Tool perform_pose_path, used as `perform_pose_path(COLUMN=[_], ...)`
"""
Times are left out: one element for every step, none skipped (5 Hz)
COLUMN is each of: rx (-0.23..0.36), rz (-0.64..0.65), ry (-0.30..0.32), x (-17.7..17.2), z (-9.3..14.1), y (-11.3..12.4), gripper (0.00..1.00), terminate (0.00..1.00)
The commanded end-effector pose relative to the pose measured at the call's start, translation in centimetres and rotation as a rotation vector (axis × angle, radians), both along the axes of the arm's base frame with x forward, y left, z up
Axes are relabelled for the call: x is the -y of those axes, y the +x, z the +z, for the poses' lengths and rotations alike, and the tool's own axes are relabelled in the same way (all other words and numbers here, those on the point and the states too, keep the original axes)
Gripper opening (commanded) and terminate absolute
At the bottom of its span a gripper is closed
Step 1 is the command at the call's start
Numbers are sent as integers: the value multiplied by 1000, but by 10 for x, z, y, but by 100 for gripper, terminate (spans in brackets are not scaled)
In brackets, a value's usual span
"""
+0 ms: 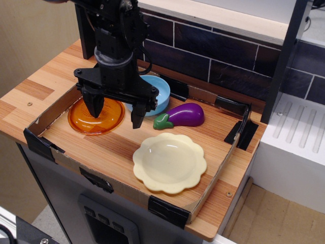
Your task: Put bowl on plate
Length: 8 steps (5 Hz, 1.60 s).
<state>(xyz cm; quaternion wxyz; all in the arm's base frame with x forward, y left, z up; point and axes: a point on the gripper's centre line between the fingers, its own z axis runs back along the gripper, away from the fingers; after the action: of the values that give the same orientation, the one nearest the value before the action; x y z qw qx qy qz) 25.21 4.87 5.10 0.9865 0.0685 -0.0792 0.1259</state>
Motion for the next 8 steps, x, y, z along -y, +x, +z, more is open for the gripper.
perform_pose_path(rx=[0,35,76,99,154,136,131,136], rz=[0,249,498,747,995,1098,1119,1121], ry=[0,-57,-103,-90,-117,-138,-153,-173], x=[0,-14,-30,-41,-46,-40,-32,-25], z=[0,7,9,3,-4,-10,-17,-22], y=[0,12,28,35,41,50,51,52], gripper=[100,100,100,100,100,100,100,0], terminate=[0,0,0,0,0,0,0,0])
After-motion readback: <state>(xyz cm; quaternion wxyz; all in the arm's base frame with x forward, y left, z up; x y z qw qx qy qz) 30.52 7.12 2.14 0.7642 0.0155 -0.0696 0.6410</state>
